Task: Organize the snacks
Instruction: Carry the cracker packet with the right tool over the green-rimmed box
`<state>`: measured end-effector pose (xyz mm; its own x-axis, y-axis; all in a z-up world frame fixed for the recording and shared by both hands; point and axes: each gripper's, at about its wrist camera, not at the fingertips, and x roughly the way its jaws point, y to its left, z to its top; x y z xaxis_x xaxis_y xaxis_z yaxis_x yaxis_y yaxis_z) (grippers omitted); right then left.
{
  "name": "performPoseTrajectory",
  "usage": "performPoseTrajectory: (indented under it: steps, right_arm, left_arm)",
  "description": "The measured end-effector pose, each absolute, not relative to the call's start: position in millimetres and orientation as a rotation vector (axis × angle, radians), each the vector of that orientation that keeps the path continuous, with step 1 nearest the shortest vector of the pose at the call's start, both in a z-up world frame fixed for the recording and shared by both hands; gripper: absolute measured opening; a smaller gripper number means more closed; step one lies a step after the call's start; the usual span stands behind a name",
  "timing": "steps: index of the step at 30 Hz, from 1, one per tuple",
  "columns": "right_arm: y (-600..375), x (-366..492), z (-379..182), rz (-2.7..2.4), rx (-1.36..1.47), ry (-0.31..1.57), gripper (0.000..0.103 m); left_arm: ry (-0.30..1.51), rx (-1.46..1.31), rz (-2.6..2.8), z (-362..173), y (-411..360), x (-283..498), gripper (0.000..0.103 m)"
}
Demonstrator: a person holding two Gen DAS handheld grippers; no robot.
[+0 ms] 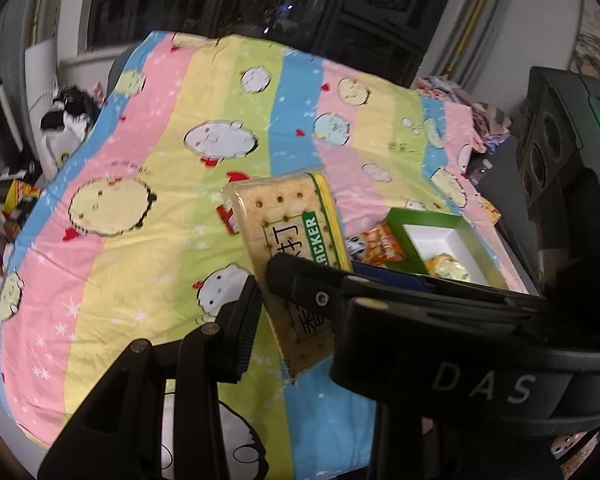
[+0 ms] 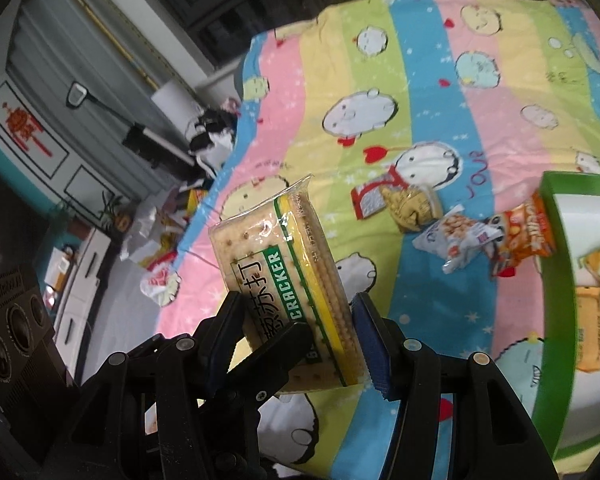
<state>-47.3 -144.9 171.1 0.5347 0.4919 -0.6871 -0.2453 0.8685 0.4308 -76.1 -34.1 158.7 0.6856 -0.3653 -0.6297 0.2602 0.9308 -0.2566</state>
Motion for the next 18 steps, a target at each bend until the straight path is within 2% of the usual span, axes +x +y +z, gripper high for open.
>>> performPoseTrajectory:
  steps: [18]
  right_arm:
    - [-210,-103,225,0.329,0.36,0.705,0.058]
  left_arm:
    - [0.599,-0.059,-0.499,209,-93,-111,0.034]
